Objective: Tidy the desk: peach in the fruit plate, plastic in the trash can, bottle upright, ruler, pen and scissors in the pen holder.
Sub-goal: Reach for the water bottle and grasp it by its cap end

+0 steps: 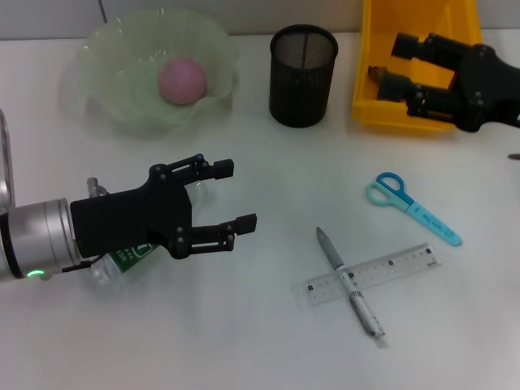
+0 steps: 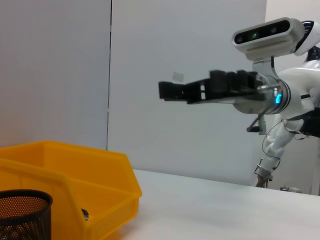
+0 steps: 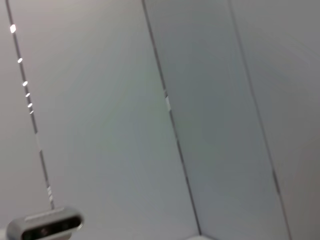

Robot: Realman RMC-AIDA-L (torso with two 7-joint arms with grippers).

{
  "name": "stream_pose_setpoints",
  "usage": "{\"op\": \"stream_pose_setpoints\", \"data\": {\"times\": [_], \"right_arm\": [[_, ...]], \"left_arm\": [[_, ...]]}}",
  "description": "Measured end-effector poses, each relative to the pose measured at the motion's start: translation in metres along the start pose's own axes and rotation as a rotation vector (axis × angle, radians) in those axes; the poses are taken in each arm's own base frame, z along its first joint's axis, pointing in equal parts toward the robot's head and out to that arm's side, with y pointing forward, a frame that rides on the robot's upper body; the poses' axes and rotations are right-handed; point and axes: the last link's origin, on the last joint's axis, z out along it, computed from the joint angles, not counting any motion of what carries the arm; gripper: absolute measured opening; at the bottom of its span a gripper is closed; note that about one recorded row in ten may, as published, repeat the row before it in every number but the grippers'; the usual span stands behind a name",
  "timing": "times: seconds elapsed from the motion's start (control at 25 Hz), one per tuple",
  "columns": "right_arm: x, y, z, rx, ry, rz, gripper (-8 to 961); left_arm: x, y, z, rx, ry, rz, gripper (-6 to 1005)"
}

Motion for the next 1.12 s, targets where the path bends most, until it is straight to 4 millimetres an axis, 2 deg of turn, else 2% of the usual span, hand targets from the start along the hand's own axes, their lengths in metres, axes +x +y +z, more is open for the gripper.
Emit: {"op": "stream_pose_setpoints", "data": {"times": [0.52,1.12], "right_arm": [[0.017,0.004,0.001,-0.063,0.174,-0.002,780],[0.055,0.011,-0.008,-0.054,0.325,-0.066,780]], "left_arm": [[0.002,-0.002,0.000,0.002,0.000,0.005,830],[0.002,-0.003,-0.001,0.016,-0.004,-0.004,830]]}}
